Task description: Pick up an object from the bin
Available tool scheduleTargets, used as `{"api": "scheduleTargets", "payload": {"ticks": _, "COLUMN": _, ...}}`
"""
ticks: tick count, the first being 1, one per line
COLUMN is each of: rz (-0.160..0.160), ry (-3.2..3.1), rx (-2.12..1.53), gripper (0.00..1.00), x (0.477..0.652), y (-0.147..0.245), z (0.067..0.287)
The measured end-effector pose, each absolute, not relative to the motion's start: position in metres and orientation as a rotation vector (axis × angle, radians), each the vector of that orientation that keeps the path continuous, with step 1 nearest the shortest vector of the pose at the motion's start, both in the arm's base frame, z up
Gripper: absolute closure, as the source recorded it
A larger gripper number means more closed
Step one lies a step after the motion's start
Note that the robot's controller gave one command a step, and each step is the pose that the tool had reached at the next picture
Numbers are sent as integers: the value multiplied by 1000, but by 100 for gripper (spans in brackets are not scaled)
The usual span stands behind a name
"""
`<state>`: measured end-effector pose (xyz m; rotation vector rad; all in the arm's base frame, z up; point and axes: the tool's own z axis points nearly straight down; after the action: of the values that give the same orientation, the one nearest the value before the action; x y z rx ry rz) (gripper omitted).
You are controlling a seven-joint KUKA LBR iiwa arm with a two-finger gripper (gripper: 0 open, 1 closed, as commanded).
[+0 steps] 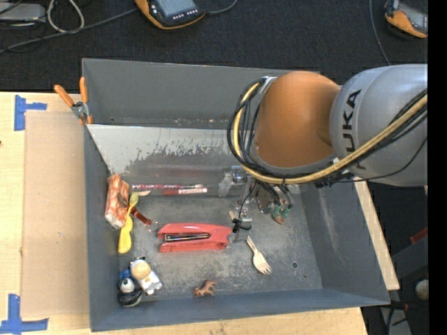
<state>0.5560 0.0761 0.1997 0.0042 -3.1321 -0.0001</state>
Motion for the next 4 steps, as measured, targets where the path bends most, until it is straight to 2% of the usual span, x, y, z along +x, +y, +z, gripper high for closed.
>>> {"api": "scheduleTargets", "payload": {"ticks": 1, "rz": -1, "ry": -3140, "rx": 0, "gripper": 0, "x": 558, "y": 76, "z": 204}}
{"api": "scheduleTargets", "payload": {"ticks": 2, "rz": -2, "ry": -3142, "rx": 5, "gripper": 0, "x": 571, "y": 80, "z": 126}}
{"api": "scheduleTargets", "payload": {"ticks": 3, "rz": -2, "ry": -3138, "rx": -94, "gripper": 0, "x": 573, "y": 87, "z": 108}}
{"api": "scheduleTargets", "payload": {"ticks": 4, "rz": 0, "ry": -3108, "rx": -388, "gripper": 0, "x": 561, "y": 105, "z": 99}}
